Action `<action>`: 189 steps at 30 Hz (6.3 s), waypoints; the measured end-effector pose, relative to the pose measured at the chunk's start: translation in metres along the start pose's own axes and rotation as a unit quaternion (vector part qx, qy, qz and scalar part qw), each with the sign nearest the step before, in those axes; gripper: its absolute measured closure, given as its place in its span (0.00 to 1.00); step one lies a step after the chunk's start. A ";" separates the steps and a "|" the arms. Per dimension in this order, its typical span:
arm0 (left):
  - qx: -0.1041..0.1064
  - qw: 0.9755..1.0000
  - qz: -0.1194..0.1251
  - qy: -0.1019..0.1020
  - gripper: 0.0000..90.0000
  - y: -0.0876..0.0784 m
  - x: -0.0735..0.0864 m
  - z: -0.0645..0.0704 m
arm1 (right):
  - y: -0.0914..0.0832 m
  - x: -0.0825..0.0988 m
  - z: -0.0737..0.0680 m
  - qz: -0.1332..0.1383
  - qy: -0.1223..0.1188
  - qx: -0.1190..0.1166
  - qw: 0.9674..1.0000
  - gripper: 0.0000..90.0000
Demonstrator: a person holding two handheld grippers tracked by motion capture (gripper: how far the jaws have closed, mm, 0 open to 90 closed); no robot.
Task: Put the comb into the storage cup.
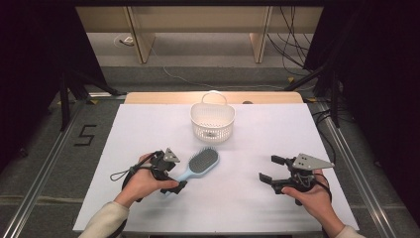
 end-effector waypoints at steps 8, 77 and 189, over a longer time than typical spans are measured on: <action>-0.006 0.999 -0.033 0.015 0.14 0.009 -0.013 0.001 | 0.000 0.000 0.001 -0.001 0.001 0.001 1.000 0.18; 0.009 0.986 -0.167 0.018 0.59 0.031 -0.041 0.007 | 0.005 0.004 -0.001 -0.018 0.000 -0.006 1.000 0.18; -0.022 0.996 -0.056 0.069 0.77 0.007 -0.047 0.015 | 0.004 0.005 0.001 -0.018 0.005 -0.005 1.000 0.18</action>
Point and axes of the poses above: each handheld gripper's, and its own axes: y roughly forward along the jaws, x roughly out of its underside, z roughly to its right, the point moved 6 cm from there along y, roughly forward along the jaws, and after that the axes turned 8 degrees about -z, right-handed, at the moved point
